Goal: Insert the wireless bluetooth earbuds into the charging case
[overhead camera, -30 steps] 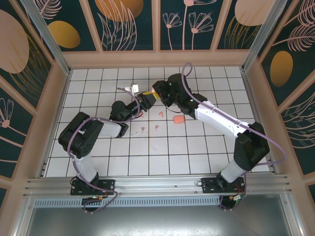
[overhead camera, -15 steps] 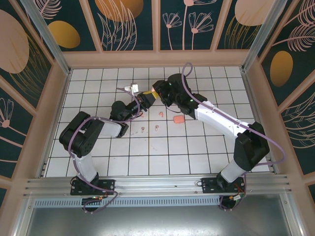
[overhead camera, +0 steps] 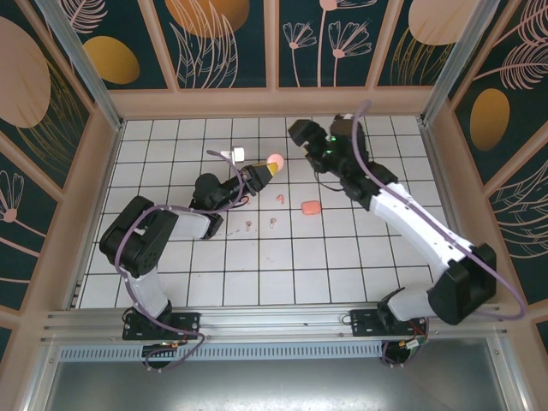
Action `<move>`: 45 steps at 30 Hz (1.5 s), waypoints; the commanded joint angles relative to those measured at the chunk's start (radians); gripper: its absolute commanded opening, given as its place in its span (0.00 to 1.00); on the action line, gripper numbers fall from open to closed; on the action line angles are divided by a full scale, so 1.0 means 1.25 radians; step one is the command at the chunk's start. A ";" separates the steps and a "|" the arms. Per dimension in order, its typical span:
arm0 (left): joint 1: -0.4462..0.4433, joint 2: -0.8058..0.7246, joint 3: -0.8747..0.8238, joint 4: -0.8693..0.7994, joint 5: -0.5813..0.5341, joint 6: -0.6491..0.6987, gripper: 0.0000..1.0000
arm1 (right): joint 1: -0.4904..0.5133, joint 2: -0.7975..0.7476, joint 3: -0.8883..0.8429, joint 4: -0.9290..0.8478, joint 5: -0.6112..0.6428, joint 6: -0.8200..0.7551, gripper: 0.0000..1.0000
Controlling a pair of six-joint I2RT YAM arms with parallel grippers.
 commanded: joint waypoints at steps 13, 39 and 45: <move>0.013 -0.115 0.055 -0.309 0.217 0.160 0.00 | -0.094 -0.062 -0.182 0.020 -0.410 -0.605 0.73; 0.012 -0.162 0.049 -0.269 0.268 0.107 0.00 | -0.116 0.060 -0.231 0.147 -0.381 -0.538 0.58; 0.013 -0.193 0.029 -0.266 0.264 0.111 0.00 | -0.146 0.018 -0.271 0.158 -0.408 -0.506 0.56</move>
